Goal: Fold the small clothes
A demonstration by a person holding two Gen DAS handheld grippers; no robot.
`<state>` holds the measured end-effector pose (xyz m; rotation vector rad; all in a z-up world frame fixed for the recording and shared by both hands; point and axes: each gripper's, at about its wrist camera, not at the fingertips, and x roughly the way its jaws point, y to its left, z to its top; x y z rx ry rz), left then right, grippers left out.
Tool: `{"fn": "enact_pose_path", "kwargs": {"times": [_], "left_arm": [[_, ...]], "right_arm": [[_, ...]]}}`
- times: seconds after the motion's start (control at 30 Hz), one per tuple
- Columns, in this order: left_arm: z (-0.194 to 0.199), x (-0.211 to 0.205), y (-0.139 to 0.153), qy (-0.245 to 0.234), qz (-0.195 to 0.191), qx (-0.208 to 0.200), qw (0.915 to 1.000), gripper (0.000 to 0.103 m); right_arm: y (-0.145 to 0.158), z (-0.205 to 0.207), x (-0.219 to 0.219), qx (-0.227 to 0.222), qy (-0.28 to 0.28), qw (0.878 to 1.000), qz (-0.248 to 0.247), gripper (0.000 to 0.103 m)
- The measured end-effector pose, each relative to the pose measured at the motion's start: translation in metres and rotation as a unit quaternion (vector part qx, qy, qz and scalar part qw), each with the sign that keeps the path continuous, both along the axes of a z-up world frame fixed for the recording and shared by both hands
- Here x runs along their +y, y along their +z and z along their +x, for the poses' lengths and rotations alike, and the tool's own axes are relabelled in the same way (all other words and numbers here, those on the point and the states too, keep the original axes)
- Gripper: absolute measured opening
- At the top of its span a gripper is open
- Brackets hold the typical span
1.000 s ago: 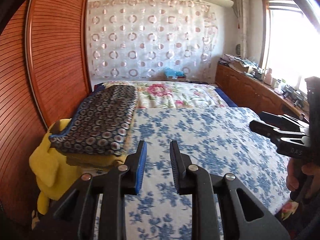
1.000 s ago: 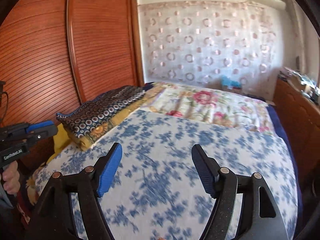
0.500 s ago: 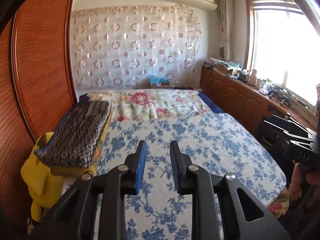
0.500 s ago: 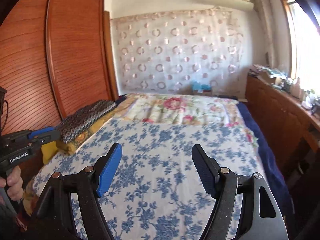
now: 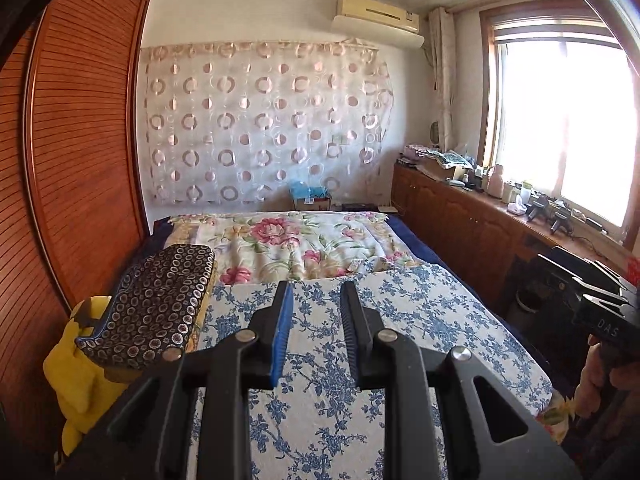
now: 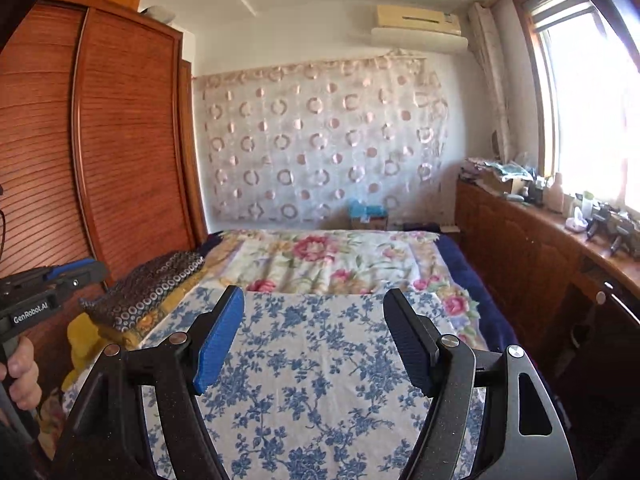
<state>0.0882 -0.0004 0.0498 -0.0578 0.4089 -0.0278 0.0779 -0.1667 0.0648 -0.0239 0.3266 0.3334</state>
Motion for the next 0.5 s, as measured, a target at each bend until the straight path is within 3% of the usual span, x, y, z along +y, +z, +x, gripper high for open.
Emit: {"fn": "enact_pose_path", "kwargs": {"times": [0.5], "left_arm": [[-0.0026,-0.0018,-0.0037,0.002,0.001,0.001,1.0000,0.023]], "right_arm": [[-0.0007,0.0013,0.0017,0.000,-0.002,1.000,-0.002,0.074]]}}
